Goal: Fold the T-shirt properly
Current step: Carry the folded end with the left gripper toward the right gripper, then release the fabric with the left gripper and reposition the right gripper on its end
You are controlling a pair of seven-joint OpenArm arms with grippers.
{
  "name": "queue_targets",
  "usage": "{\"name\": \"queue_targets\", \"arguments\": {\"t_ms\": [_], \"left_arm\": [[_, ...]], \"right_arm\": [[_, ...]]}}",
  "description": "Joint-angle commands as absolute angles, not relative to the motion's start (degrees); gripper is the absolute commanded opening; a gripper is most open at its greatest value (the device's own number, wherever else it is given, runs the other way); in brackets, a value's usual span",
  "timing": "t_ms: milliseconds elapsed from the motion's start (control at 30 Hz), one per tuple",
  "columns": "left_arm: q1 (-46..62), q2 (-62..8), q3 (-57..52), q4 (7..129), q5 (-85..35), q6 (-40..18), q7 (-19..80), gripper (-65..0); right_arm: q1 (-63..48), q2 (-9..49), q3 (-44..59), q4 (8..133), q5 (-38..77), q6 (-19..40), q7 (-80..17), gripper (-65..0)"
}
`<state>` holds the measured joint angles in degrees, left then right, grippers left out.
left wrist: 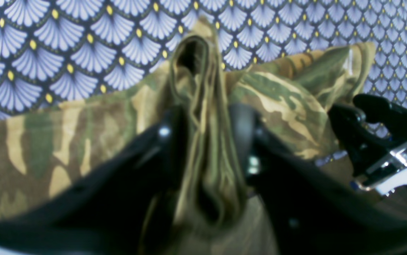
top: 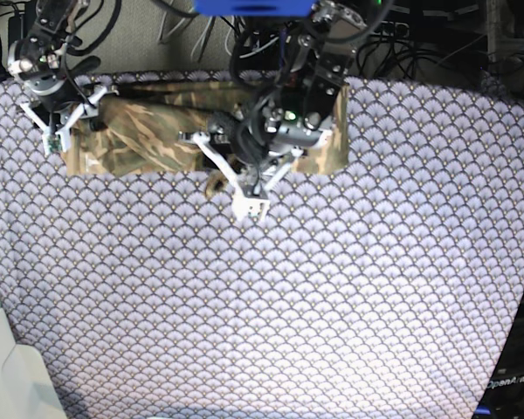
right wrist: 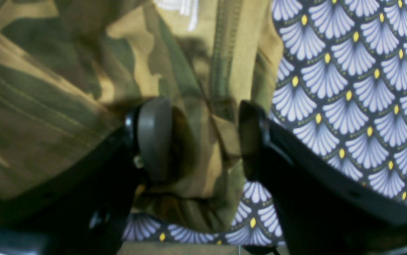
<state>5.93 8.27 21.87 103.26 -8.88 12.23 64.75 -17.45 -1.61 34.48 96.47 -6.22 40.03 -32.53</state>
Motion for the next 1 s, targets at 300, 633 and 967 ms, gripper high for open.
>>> {"name": "queue_targets", "arguments": {"t_ms": [300,633,967], "left_arm": [[4.9,6.5,22.5,104.3,-19.6,12.0,63.0,-30.9],[6.2,-3.8,19.4,110.2,-28.8,12.4,58.6,-35.9],[11.6,-13.7,7.5,110.4,-44.6,12.4,58.2,-64.7]], "right_arm": [[-17.2,-1.3,34.5,96.5,-8.0,40.0,-34.2,-37.0],[-17.2,-1.3,34.5,96.5,-8.0,40.0,-34.2,-37.0],[-17.2,-1.3,34.5,96.6,-8.0,40.0,-34.2,-37.0]]}}
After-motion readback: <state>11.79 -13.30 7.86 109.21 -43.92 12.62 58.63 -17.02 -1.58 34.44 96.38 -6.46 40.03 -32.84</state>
